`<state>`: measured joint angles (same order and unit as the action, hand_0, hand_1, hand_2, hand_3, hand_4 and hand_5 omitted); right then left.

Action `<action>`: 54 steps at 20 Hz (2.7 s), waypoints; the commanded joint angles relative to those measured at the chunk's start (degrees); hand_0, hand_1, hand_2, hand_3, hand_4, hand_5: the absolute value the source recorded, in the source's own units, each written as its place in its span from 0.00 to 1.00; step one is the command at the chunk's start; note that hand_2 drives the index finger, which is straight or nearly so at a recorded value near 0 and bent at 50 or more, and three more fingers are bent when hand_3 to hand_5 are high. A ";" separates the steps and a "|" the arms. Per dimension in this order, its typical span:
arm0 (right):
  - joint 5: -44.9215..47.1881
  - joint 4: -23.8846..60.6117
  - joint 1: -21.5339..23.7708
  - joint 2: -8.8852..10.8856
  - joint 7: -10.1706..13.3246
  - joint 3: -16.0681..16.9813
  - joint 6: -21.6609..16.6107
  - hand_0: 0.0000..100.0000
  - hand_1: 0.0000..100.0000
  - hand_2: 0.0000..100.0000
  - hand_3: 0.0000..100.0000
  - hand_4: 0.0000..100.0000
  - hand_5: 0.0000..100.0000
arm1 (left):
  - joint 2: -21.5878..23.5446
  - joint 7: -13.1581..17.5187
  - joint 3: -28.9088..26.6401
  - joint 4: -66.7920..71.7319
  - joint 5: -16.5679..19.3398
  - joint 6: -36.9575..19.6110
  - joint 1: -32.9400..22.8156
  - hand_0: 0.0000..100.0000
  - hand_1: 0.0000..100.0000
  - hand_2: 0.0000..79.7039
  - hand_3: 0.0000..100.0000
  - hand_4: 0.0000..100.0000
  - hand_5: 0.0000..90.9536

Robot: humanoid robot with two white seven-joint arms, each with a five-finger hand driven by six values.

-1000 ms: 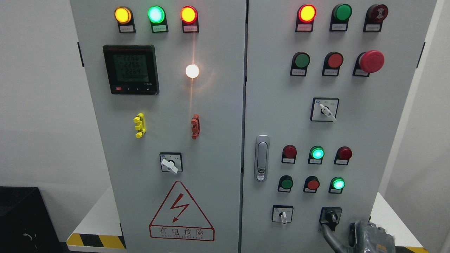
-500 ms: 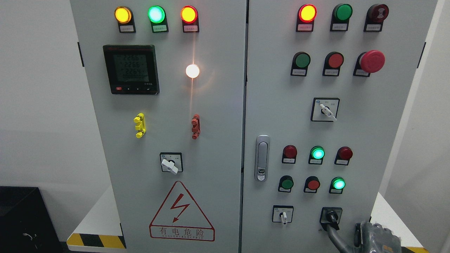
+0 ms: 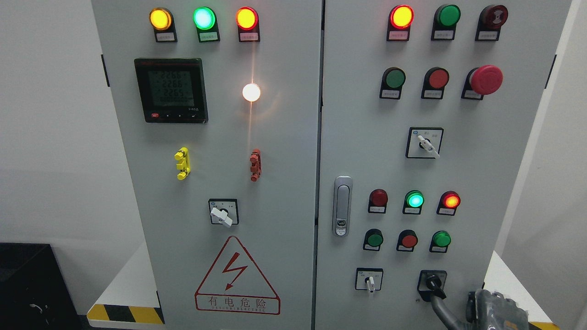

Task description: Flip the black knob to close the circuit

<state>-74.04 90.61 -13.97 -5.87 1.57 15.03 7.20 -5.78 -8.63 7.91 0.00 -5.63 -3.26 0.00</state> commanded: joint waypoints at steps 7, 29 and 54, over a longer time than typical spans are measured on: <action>0.91 1.32 0.08 0.07 0.45 0.00 -0.34 0.00 0.02 0.95 1.00 0.97 0.94 | -0.02 0.02 0.00 -1.67 0.00 0.00 -1.32 0.12 0.56 0.00 0.00 0.00 0.00; 1.09 0.44 1.40 0.77 0.36 -5.98 -1.14 0.00 0.02 0.95 1.00 0.97 0.94 | 0.07 0.02 0.00 -1.67 0.00 0.00 -1.32 0.12 0.56 0.00 0.00 0.00 0.00; 15.30 15.12 10.98 0.07 2.91 -8.09 -2.54 0.00 0.06 0.69 0.95 0.85 0.74 | -0.02 0.02 0.00 -1.67 0.00 0.00 -1.32 0.12 0.56 0.00 0.00 0.00 0.00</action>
<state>-66.46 99.18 -5.78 -5.32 3.42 8.64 5.25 -5.77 -8.63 7.91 0.00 -5.62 -3.26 0.00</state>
